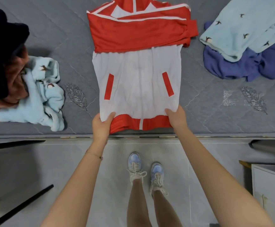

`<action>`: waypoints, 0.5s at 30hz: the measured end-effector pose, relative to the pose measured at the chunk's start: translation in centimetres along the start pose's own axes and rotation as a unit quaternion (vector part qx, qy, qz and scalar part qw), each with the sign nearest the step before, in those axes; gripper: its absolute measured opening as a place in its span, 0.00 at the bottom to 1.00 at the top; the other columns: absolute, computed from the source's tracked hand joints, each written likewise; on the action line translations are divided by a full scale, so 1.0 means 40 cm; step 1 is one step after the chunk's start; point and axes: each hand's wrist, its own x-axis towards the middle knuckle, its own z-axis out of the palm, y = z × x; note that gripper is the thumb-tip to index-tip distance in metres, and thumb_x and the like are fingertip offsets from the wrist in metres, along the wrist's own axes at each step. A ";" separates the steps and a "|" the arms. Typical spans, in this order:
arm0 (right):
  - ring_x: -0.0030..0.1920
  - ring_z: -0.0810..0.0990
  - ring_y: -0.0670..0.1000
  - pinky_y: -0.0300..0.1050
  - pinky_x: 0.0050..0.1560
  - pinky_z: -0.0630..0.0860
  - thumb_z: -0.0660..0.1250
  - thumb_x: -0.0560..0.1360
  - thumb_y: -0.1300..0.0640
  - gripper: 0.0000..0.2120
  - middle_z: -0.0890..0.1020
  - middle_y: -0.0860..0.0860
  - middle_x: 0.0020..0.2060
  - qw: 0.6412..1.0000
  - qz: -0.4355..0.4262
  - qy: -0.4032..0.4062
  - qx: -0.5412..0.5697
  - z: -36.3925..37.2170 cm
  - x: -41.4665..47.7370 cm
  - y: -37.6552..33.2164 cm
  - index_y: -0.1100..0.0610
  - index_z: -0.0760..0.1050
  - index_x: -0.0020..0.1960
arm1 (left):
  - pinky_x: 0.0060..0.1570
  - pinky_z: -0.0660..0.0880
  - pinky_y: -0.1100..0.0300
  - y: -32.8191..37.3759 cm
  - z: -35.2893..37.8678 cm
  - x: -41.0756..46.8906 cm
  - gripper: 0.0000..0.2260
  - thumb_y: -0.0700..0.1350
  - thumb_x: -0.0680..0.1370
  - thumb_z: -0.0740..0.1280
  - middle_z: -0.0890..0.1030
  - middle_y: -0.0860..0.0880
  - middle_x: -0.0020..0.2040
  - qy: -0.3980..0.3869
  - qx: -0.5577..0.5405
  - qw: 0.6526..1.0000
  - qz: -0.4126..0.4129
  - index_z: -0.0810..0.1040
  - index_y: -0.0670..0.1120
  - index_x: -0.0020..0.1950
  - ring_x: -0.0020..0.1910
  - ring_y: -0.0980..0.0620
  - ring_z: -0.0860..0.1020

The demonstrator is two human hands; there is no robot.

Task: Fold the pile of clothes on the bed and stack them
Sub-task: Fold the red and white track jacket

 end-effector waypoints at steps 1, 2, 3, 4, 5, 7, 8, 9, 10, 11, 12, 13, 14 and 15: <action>0.52 0.74 0.51 0.43 0.50 0.70 0.61 0.79 0.63 0.16 0.76 0.51 0.53 1.000 0.003 0.005 -0.027 -0.013 -0.009 0.009 0.60 0.72 0.66 | 0.42 0.74 0.69 -0.004 -0.007 -0.015 0.08 0.42 0.76 0.72 0.81 0.52 0.47 0.009 0.025 1.000 -0.009 0.81 0.42 0.54 0.43 0.60 0.80; 0.52 0.75 0.53 0.43 0.49 0.69 0.61 0.79 0.63 0.14 0.77 0.53 0.52 0.998 0.006 0.010 -0.061 -0.027 -0.015 0.019 0.61 0.73 0.64 | 0.43 0.73 0.65 -0.010 -0.014 -0.030 0.10 0.43 0.76 0.72 0.81 0.51 0.48 0.015 0.062 0.998 -0.019 0.81 0.40 0.55 0.45 0.55 0.79; 0.52 0.76 0.55 0.44 0.48 0.68 0.61 0.78 0.63 0.12 0.78 0.55 0.51 0.996 0.009 0.010 -0.089 -0.040 -0.022 0.024 0.62 0.74 0.61 | 0.45 0.72 0.62 -0.015 -0.018 -0.047 0.11 0.43 0.76 0.71 0.80 0.50 0.48 0.017 0.091 0.995 -0.032 0.81 0.38 0.56 0.46 0.52 0.78; 0.51 0.76 0.56 0.44 0.48 0.68 0.61 0.78 0.63 0.11 0.79 0.57 0.51 0.995 0.016 0.009 -0.103 -0.052 -0.027 0.025 0.62 0.75 0.59 | 0.46 0.71 0.61 -0.017 -0.018 -0.064 0.12 0.43 0.76 0.71 0.79 0.49 0.48 0.013 0.103 0.994 -0.043 0.81 0.38 0.56 0.47 0.51 0.78; 0.50 0.76 0.55 0.44 0.48 0.69 0.61 0.78 0.63 0.11 0.79 0.58 0.52 0.995 0.025 0.006 -0.096 -0.061 -0.032 0.021 0.62 0.75 0.59 | 0.47 0.71 0.61 -0.014 -0.015 -0.081 0.11 0.42 0.77 0.71 0.79 0.49 0.48 0.010 0.097 0.994 -0.049 0.81 0.38 0.56 0.47 0.51 0.77; 0.49 0.75 0.53 0.45 0.47 0.70 0.63 0.77 0.63 0.12 0.79 0.57 0.53 0.998 0.042 -0.003 -0.045 -0.071 -0.041 -0.006 0.60 0.75 0.60 | 0.46 0.72 0.61 0.013 0.001 -0.107 0.07 0.41 0.76 0.71 0.80 0.49 0.48 0.010 0.046 0.997 -0.056 0.80 0.43 0.54 0.46 0.52 0.78; 0.50 0.76 0.53 0.46 0.48 0.72 0.63 0.77 0.64 0.13 0.79 0.56 0.54 0.999 0.050 -0.006 -0.008 -0.075 -0.042 -0.025 0.60 0.75 0.61 | 0.46 0.74 0.60 0.033 0.014 -0.114 0.06 0.41 0.76 0.71 0.81 0.50 0.48 0.010 0.004 0.998 -0.062 0.80 0.45 0.53 0.46 0.52 0.79; 0.50 0.77 0.53 0.47 0.49 0.74 0.64 0.77 0.64 0.14 0.80 0.56 0.54 0.998 0.058 -0.009 0.032 -0.079 -0.042 -0.046 0.59 0.75 0.62 | 0.46 0.76 0.61 0.055 0.030 -0.116 0.05 0.41 0.77 0.71 0.82 0.51 0.47 0.009 -0.043 0.996 -0.071 0.80 0.46 0.52 0.46 0.53 0.80; 0.51 0.78 0.54 0.48 0.50 0.76 0.64 0.77 0.64 0.15 0.80 0.55 0.54 0.995 0.066 -0.012 0.071 -0.082 -0.039 -0.067 0.59 0.74 0.63 | 0.45 0.77 0.61 0.076 0.046 -0.114 0.05 0.41 0.77 0.71 0.82 0.51 0.46 0.006 -0.083 0.993 -0.080 0.80 0.46 0.52 0.46 0.53 0.80; 0.52 0.79 0.55 0.50 0.51 0.78 0.65 0.77 0.64 0.15 0.80 0.55 0.54 0.992 0.072 -0.015 0.103 -0.083 -0.034 -0.088 0.58 0.75 0.63 | 0.44 0.77 0.62 0.098 0.062 -0.109 0.05 0.41 0.77 0.70 0.82 0.50 0.46 0.003 -0.111 0.990 -0.088 0.80 0.46 0.53 0.45 0.52 0.81; 0.52 0.80 0.55 0.50 0.50 0.79 0.65 0.77 0.63 0.14 0.81 0.55 0.53 0.989 0.076 -0.019 0.128 -0.083 -0.027 -0.108 0.58 0.75 0.62 | 0.42 0.77 0.62 0.119 0.079 -0.102 0.07 0.42 0.78 0.70 0.82 0.49 0.47 -0.001 -0.132 0.987 -0.096 0.80 0.45 0.55 0.44 0.52 0.80; 0.50 0.80 0.55 0.47 0.47 0.80 0.66 0.77 0.62 0.13 0.81 0.55 0.53 0.986 0.078 -0.024 0.144 -0.082 -0.018 -0.127 0.57 0.75 0.61 | 0.38 0.77 0.62 0.141 0.095 -0.093 0.08 0.42 0.78 0.69 0.82 0.48 0.46 -0.002 -0.150 0.983 -0.106 0.79 0.44 0.56 0.42 0.52 0.80; 0.48 0.81 0.54 0.44 0.41 0.79 0.67 0.77 0.61 0.13 0.81 0.55 0.52 0.983 0.085 -0.030 0.160 -0.080 -0.008 -0.147 0.57 0.75 0.61 | 0.33 0.76 0.63 0.161 0.109 -0.080 0.07 0.43 0.78 0.69 0.82 0.48 0.45 0.000 -0.167 0.979 -0.116 0.79 0.44 0.56 0.38 0.54 0.80; 0.45 0.81 0.53 0.42 0.35 0.78 0.67 0.76 0.61 0.13 0.81 0.56 0.50 0.978 0.097 -0.036 0.181 -0.077 0.001 -0.160 0.58 0.75 0.61 | 0.29 0.74 0.64 0.179 0.119 -0.068 0.07 0.43 0.78 0.69 0.81 0.48 0.42 0.006 -0.184 0.975 -0.125 0.79 0.44 0.55 0.33 0.56 0.79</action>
